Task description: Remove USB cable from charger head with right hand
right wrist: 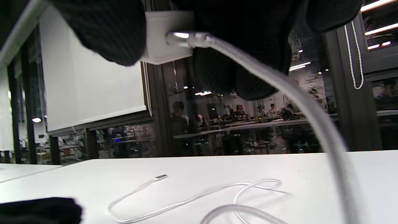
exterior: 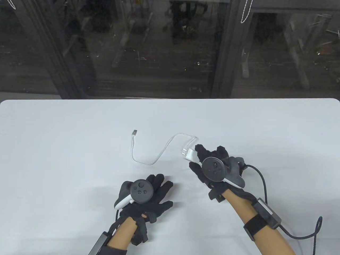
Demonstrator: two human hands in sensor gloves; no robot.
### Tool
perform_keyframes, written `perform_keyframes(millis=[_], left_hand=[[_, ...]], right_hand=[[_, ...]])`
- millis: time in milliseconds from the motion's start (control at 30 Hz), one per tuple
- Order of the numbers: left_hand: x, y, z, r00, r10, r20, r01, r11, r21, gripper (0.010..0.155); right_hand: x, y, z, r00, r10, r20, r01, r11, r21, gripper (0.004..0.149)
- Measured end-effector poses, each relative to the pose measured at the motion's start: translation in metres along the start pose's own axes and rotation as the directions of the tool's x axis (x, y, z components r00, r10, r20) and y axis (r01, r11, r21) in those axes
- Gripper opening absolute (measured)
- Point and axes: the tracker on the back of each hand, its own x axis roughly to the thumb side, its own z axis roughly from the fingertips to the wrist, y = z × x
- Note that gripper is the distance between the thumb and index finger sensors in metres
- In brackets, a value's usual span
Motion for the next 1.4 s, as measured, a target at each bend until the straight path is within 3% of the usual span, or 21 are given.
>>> perform_keyframes(millis=[233, 433, 467, 500, 567, 833, 1033, 1167, 1300, 1400], left_hand=[[0.001, -0.002, 0.0, 1.0, -0.002, 0.001, 0.002, 1.0, 0.002, 0.075], [-0.001, -0.001, 0.001, 1.0, 0.01, 0.011, -0.01, 0.999, 0.037, 0.076], [0.0, -0.001, 0.001, 1.0, 0.008, 0.011, -0.009, 0.999, 0.041, 0.076], [0.0, -0.001, 0.002, 1.0, 0.005, 0.016, -0.006, 0.999, 0.046, 0.077], [0.003, -0.001, 0.002, 0.999, -0.003, 0.039, 0.001, 0.997, 0.074, 0.077], [0.016, -0.003, 0.004, 0.991, 0.013, 0.136, -0.036, 0.985, 0.166, 0.08], [0.023, -0.006, 0.003, 0.948, 0.188, 0.257, -0.234, 0.958, 0.166, 0.079], [0.016, -0.006, 0.005, 0.85, 0.395, 0.347, -0.488, 0.839, 0.24, 0.071], [0.006, -0.009, 0.003, 0.658, 0.633, 0.408, -0.739, 0.645, 0.192, 0.071], [0.002, -0.013, 0.001, 0.545, 0.73, 0.413, -0.83, 0.54, 0.141, 0.071]], right_hand=[[0.008, 0.018, 0.042, 0.994, -0.108, 0.017, 0.108, 0.994, 0.004, 0.072], [0.001, 0.066, 0.067, 0.977, -0.206, -0.045, 0.209, 0.975, 0.073, 0.072], [-0.001, 0.073, 0.067, 0.969, -0.238, -0.062, 0.245, 0.959, 0.144, 0.071], [-0.002, 0.074, 0.069, 0.967, -0.247, -0.067, 0.256, 0.949, 0.186, 0.072], [-0.005, 0.076, 0.069, 0.961, -0.275, -0.038, 0.278, 0.948, 0.154, 0.071], [-0.002, 0.077, 0.073, 0.93, -0.369, 0.003, 0.362, 0.913, 0.188, 0.071], [0.006, 0.08, 0.074, 0.873, -0.487, 0.025, 0.469, 0.852, 0.231, 0.071], [0.009, 0.079, 0.076, 0.826, -0.563, 0.025, 0.542, 0.807, 0.235, 0.07], [0.002, 0.077, 0.075, 0.776, -0.63, -0.035, 0.624, 0.758, 0.188, 0.07], [-0.002, 0.079, 0.075, 0.8, -0.6, -0.035, 0.594, 0.78, 0.199, 0.049]])
